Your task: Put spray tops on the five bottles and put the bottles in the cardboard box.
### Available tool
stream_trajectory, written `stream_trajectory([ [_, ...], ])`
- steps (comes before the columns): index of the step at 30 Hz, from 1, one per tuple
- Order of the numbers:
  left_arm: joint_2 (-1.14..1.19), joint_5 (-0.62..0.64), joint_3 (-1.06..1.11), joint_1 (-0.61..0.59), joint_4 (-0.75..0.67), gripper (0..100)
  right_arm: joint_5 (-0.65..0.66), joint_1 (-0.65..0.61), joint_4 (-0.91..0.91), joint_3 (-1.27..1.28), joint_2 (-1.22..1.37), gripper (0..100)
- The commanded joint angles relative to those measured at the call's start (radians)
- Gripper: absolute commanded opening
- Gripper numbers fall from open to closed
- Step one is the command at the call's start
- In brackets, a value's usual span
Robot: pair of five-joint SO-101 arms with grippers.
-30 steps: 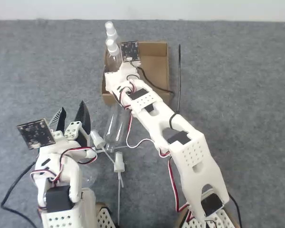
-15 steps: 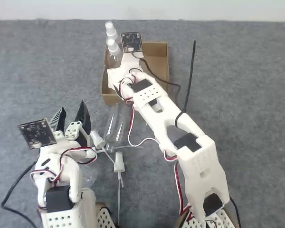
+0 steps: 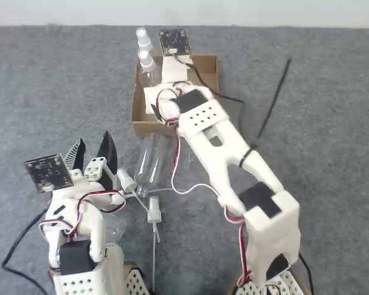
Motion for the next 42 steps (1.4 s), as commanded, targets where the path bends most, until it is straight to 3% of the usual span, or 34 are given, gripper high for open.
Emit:
stream_trajectory([
  [1,-0.011,-0.014,-0.005,-0.005,-0.052,18,-0.006,0.004,0.077,-0.046,-0.139,30.0],
  [9,-0.011,-0.014,-0.004,-0.005,-0.052,18,-0.006,-0.001,0.208,-0.046,-0.234,28.8],
  [16,-0.011,-0.014,-0.010,-0.006,-0.052,18,-0.006,-0.079,0.351,-0.046,-0.328,15.7],
  [25,-0.011,-0.018,-0.090,-0.008,-0.044,18,-0.006,-0.151,0.578,-0.046,-0.470,15.7],
  [32,-0.011,-0.058,-0.093,-0.175,-0.043,19,-0.008,-0.157,0.720,-0.046,-0.549,15.7],
  [42,-0.011,-0.057,-0.044,-0.327,0.040,19,-0.012,-0.305,0.849,-0.044,-0.555,15.2],
])
